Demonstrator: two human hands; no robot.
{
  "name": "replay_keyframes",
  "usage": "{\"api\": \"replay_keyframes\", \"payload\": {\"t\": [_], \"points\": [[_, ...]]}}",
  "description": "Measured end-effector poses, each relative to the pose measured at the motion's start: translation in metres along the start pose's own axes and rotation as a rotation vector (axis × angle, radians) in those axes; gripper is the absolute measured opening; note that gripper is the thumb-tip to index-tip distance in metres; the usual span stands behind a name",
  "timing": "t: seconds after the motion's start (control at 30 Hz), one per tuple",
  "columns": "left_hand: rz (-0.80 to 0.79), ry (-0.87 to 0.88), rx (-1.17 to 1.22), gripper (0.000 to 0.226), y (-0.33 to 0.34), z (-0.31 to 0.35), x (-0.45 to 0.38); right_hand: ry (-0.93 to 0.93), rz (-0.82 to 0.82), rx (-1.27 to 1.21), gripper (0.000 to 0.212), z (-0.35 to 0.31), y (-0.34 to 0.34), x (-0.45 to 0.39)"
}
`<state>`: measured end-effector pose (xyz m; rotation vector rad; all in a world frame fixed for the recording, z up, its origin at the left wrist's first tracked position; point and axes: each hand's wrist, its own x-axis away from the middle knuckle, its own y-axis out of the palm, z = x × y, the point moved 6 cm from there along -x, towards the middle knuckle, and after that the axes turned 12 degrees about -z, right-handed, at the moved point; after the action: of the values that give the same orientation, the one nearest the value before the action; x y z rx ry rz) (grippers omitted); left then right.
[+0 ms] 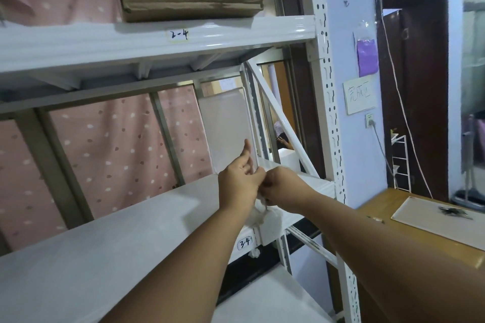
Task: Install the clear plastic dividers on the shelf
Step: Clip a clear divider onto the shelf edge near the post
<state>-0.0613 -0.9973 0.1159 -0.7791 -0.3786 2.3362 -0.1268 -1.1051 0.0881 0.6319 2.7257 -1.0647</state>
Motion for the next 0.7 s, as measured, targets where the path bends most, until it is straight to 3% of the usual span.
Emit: {"api": "replay_keyframes", "payload": {"t": [0.27,0.4,0.6,0.7], "points": [[-0.027,-0.007,-0.072,0.08,-0.004,0.009,0.0,0.059,-0.016,-0.061,0.014,-0.002,0.0,0.004],[-0.09,-0.045,-0.036,0.093,-0.019,0.006,0.005,0.089,0.019,-0.04,0.038,-0.003,0.002,0.013],[-0.15,-0.155,-0.123,0.101,-0.057,-0.018,0.027,0.165,0.028,0.004,0.056,-0.012,-0.001,0.036],[-0.193,-0.173,-0.125,0.102,-0.077,-0.026,0.039,0.26,0.073,0.09,0.051,-0.017,-0.006,0.048]]}}
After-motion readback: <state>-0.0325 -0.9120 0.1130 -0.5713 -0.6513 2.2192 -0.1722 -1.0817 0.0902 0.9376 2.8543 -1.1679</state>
